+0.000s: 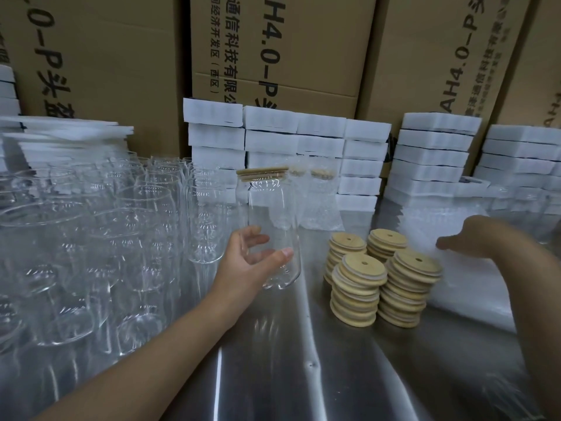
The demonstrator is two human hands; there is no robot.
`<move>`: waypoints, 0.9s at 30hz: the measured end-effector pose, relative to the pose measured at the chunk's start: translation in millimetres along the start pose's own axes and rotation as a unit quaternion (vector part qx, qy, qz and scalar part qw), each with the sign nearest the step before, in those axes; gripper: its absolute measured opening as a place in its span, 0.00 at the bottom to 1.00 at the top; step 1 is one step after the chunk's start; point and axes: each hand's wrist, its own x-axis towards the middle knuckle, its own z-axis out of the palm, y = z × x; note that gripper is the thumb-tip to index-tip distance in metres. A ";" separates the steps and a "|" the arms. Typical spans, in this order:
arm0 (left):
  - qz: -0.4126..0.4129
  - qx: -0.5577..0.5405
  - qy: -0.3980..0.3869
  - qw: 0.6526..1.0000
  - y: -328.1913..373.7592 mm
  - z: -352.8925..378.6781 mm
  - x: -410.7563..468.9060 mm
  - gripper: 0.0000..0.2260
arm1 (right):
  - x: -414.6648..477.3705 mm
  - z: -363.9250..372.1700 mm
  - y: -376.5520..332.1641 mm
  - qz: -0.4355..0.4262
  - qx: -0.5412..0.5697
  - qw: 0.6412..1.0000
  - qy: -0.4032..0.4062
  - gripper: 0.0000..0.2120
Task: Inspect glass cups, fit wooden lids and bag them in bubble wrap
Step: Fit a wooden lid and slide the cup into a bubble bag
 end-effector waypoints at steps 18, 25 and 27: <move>0.090 0.036 0.081 0.992 19.2 -2.3 -5.0 0.31 | -110.1 -2.1 -98.5 -0.285 0.378 0.843 0.256 0.07; 0.115 0.027 0.151 0.981 26.4 -5.2 0.2 0.34 | -132.3 59.3 -166.7 -0.274 0.364 0.877 -0.151 0.25; 0.116 0.028 0.155 0.981 27.1 -6.2 1.5 0.35 | -129.7 72.4 -170.3 -0.297 0.363 0.856 -0.217 0.32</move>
